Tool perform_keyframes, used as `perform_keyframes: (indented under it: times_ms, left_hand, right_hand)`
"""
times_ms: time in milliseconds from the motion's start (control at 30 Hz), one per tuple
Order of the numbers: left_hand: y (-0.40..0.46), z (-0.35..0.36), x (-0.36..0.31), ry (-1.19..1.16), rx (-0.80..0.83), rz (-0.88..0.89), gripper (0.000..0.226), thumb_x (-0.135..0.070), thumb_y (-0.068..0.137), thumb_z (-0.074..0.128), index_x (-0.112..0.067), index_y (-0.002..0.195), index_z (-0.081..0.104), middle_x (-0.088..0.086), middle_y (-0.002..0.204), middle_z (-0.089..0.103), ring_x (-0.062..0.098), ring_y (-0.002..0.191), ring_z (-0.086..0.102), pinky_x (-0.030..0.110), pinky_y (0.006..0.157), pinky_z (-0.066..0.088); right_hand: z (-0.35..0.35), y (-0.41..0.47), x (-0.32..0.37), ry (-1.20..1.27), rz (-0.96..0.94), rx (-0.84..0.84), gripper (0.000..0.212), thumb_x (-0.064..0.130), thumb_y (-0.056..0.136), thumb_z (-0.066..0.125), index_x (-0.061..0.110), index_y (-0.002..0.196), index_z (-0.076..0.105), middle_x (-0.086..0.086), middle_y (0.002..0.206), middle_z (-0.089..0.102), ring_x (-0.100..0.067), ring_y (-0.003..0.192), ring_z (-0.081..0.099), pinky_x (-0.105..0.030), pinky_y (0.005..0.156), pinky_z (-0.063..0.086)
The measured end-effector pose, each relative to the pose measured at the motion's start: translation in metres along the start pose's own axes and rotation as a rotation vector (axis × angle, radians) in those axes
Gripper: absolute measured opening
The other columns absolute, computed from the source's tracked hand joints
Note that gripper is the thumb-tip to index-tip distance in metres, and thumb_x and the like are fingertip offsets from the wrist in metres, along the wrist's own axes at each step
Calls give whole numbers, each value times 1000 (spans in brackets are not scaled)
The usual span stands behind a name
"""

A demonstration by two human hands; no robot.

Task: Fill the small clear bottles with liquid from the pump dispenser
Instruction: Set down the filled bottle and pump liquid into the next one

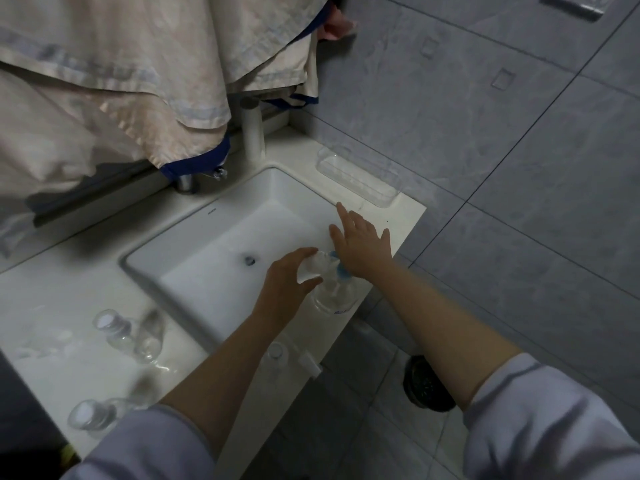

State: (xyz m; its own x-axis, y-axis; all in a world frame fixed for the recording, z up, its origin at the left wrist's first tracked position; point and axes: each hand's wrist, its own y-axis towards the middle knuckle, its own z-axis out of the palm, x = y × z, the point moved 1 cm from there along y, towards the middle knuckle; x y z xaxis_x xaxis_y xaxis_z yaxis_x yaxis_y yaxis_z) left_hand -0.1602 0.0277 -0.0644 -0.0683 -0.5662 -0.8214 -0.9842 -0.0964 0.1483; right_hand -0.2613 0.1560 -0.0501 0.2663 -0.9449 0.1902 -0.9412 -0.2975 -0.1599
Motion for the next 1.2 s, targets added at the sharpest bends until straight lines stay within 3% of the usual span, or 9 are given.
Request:
perform_keyframes:
  times_ms: [100, 300, 433, 600, 1200]
  left_hand:
    - [0, -1, -2, -21, -12, 0, 54, -23, 78, 69, 2, 123, 54, 16, 123, 61, 26, 112, 59, 39, 101, 45]
    - [0, 2, 1, -21, -26, 2, 50, -15, 79, 71, 2, 123, 54, 15, 123, 61, 25, 112, 59, 39, 102, 45]
    - [0, 1, 0, -37, 39, -40, 60, -30, 77, 63, 3, 126, 50, 16, 128, 56, 26, 117, 55, 35, 105, 40]
    - [4, 2, 3, -58, -11, -23, 50, -13, 80, 70, 1, 125, 52, 15, 125, 59, 25, 114, 58, 39, 103, 43]
    - [6, 2, 9, -13, -21, 27, 49, -15, 80, 70, 0, 124, 53, 14, 124, 60, 24, 113, 58, 36, 103, 43]
  right_hand:
    - [-3, -1, 1, 16, 0, -6, 57, 49, 100, 11, 33, 150, -10, -2, 160, 5, -27, 146, 10, -57, 113, -1]
    - [3, -5, 3, -23, -8, -43, 55, 43, 101, 13, 31, 151, -5, -1, 159, 10, -26, 145, 12, -58, 112, 0]
    - [-1, -3, 2, -40, -13, -3, 56, 46, 101, 12, 31, 151, -9, -2, 160, 6, -26, 145, 10, -58, 113, 0]
    - [-3, -1, 2, -10, 11, 1, 56, 46, 101, 12, 32, 150, -10, -1, 160, 4, -27, 146, 9, -58, 113, -1]
    - [4, -4, 4, -23, -26, -53, 54, 43, 101, 13, 32, 151, -4, 1, 159, 14, -26, 144, 17, -59, 112, 3]
